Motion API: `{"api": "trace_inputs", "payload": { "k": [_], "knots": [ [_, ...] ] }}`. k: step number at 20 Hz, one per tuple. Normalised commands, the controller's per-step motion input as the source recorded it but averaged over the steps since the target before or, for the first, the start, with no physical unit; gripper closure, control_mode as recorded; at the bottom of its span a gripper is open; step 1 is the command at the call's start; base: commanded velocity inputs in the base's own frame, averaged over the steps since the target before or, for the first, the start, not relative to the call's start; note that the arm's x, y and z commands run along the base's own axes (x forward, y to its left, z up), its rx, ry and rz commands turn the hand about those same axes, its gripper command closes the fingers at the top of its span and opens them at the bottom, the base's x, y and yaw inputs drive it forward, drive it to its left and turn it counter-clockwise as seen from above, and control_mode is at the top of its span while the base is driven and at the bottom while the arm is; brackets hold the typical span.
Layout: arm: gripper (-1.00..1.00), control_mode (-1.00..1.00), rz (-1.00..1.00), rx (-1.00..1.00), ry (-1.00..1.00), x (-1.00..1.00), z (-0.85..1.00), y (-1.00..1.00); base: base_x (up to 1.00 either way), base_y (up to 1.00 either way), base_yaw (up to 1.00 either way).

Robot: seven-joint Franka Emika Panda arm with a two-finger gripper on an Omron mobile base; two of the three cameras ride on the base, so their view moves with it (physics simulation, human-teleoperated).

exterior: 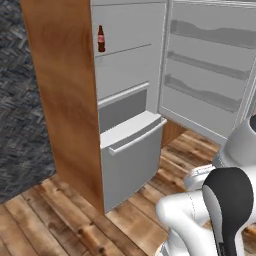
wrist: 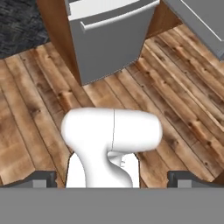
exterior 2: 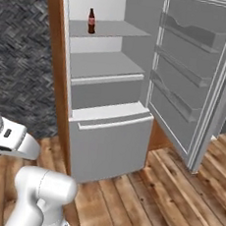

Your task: Open the fridge, grab two sodas, and place both sodas inside the bowl with ice on the dining counter.

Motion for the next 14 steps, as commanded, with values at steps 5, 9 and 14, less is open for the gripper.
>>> {"api": "trace_inputs", "payload": {
  "k": [5,9,14],
  "knots": [
    [-1.0,1.0,0.0,0.0,0.0,0.0,0.0,0.0,0.66,-0.29,0.32],
    [-1.0,1.0,0.0,0.0,0.0,0.0,0.0,0.0,0.6,-0.3,0.3],
    [-1.0,1.0,0.0,0.0,0.0,0.0,0.0,0.0,0.58,-0.26,0.23]
  ]
}}
